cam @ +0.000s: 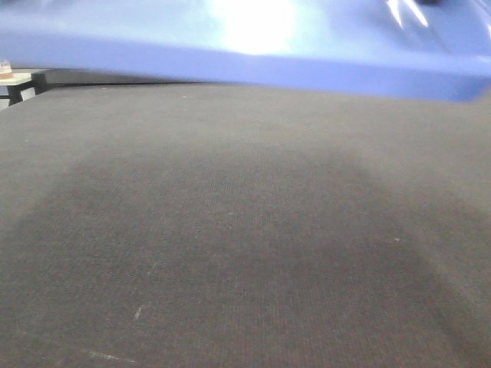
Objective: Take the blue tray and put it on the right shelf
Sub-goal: 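Close both grippers on the tray rims and lift the tray, then hold the tray with both grippers while driving past the red table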
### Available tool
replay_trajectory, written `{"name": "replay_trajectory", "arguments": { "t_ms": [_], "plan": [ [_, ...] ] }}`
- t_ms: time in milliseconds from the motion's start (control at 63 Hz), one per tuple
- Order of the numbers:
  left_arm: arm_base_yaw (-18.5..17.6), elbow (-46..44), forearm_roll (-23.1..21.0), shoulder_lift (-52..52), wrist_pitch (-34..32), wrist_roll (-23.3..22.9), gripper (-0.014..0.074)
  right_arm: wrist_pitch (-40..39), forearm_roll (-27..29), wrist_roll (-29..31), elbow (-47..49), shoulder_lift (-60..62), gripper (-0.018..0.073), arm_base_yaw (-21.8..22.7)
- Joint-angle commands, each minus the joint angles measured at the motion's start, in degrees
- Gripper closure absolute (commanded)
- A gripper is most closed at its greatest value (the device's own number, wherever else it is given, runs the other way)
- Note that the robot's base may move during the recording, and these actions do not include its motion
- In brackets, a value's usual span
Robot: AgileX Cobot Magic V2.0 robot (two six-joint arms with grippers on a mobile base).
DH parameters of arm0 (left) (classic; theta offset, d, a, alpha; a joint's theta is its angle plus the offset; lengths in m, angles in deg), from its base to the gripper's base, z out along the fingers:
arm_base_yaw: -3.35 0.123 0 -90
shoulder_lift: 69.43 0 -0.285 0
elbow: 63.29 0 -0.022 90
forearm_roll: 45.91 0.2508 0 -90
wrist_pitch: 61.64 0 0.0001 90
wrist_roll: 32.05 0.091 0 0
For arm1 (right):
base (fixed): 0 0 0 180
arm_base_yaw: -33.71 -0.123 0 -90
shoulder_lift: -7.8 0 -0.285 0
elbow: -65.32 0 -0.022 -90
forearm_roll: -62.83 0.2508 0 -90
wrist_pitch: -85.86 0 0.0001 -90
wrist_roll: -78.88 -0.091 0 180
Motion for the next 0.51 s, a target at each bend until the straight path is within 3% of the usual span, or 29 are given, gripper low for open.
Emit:
{"name": "replay_trajectory", "arguments": {
  "t_ms": [0,95,222,492],
  "plan": [
    [-3.33,0.86,0.64,-1.83,4.86,-0.13,0.0644,-3.57,-2.42,2.59,-1.00,3.94,0.0505,-0.33],
    [-6.42,2.00,1.06,-1.59,4.76,-1.32,0.0644,-3.75,-2.02,2.59,-2.09,5.74,0.0505,-0.33],
    [-9.10,2.53,4.82,-1.25,4.76,-5.00,0.0644,-3.95,-1.71,2.59,-2.03,7.75,0.0505,-0.33],
    [-9.38,2.53,5.22,-1.25,4.76,-5.39,0.0645,-4.41,-1.52,2.59,-2.03,10.33,0.0505,-0.33]
  ]
}}
